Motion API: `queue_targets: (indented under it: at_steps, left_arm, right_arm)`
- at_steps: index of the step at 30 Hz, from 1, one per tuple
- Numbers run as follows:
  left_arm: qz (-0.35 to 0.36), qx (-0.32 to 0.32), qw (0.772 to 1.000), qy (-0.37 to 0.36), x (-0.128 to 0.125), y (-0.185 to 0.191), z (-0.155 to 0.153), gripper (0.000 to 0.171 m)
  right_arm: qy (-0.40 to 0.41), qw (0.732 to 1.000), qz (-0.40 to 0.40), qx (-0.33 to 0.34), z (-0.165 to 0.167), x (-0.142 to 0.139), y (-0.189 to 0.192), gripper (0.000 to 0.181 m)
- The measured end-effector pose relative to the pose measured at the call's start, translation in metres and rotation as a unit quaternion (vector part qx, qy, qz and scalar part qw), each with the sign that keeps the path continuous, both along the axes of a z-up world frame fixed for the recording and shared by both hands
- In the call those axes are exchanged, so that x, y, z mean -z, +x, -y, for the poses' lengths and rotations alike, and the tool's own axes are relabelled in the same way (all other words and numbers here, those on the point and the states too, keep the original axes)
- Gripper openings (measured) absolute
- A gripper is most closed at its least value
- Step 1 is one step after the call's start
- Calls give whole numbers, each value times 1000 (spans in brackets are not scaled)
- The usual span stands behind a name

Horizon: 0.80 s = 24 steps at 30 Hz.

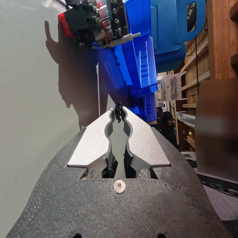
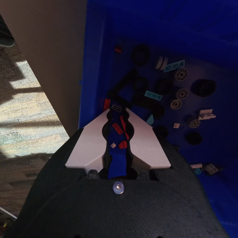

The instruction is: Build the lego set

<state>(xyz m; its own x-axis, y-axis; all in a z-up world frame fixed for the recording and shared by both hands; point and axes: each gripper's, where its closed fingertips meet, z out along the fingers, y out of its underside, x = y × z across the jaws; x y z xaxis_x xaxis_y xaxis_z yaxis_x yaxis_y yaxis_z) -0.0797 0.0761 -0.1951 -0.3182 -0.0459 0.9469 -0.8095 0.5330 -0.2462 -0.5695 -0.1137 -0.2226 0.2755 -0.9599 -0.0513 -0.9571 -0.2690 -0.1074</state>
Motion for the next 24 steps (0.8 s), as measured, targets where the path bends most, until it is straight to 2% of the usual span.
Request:
queue_targets:
  at_steps: [4,10,19,21,24]
  left_arm:
    - [1,1,1000,-3,-1,0,0,9]
    - [-6,-1,1000,-13,-5,0,-1,9]
    - [-27,0,999,-37,-13,2,-7,9]
    - [-31,1,999,-42,-15,2,-8,9]
    - [-33,3,998,-45,-16,2,-8,9]
  right_arm:
    - [-2,1000,5,1,0,0,1,18]
    - [-18,1000,13,0,1,0,6,3]
    - [-34,999,10,7,-3,-4,10,2]
    - [-40,999,10,14,-1,-6,9,4]
    - [-45,998,-11,35,4,-2,3,19]
